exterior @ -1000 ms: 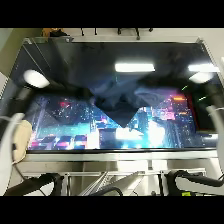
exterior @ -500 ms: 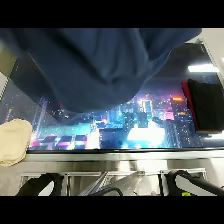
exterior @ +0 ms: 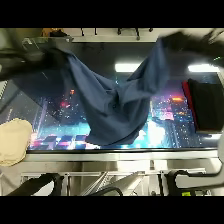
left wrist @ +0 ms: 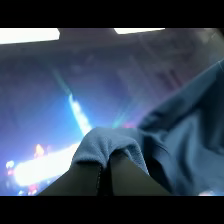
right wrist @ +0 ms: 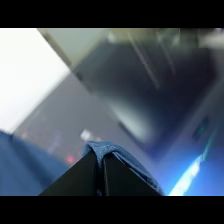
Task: Fold the shirts.
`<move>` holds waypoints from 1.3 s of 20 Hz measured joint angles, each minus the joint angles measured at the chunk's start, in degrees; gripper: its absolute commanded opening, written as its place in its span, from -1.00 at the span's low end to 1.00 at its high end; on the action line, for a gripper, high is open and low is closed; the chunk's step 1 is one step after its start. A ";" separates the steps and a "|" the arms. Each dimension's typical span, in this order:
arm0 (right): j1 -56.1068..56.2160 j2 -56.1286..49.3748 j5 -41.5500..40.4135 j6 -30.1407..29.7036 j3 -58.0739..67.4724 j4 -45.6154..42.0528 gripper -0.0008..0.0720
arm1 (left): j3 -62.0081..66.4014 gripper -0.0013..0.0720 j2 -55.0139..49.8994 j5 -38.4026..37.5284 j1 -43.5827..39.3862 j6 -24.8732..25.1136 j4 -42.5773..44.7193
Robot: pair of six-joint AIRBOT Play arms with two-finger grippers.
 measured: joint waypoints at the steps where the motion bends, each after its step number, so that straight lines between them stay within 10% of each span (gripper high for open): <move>1: 0.57 -3.93 -0.79 -0.72 -2.10 -0.09 -0.16 | -0.94 0.64 -3.80 1.57 0.13 0.57 0.00; 2: 0.96 -7.74 -1.70 -1.25 -3.48 -0.09 0.14 | -1.29 0.95 -7.87 2.58 0.44 1.05 0.00; 12: -9.38 -14.56 8.79 4.94 -8.17 -11.37 0.10 | 6.99 0.96 -27.56 -15.65 10.78 0.39 -0.15; 15: -11.19 -9.27 11.91 8.90 -16.04 -18.78 0.14 | 4.85 0.96 -28.33 -15.04 11.69 0.39 -0.17; 17: -10.86 -4.76 11.21 10.32 -24.52 -21.20 0.79 | 3.04 0.96 -28.92 -12.15 10.67 0.39 -0.22; 23: -2.69 4.61 0.02 12.44 -49.13 -19.87 0.79 | 4.11 0.96 -35.15 -4.96 3.80 0.52 -0.37; 24: -0.48 5.09 -2.12 12.44 -51.32 -18.91 0.77 | 5.57 0.96 -36.57 -4.70 2.95 0.52 -0.37; 26: 3.61 5.66 -6.16 12.46 -53.90 -17.11 -0.39 | 9.16 0.96 -39.63 -4.57 1.49 0.48 -0.20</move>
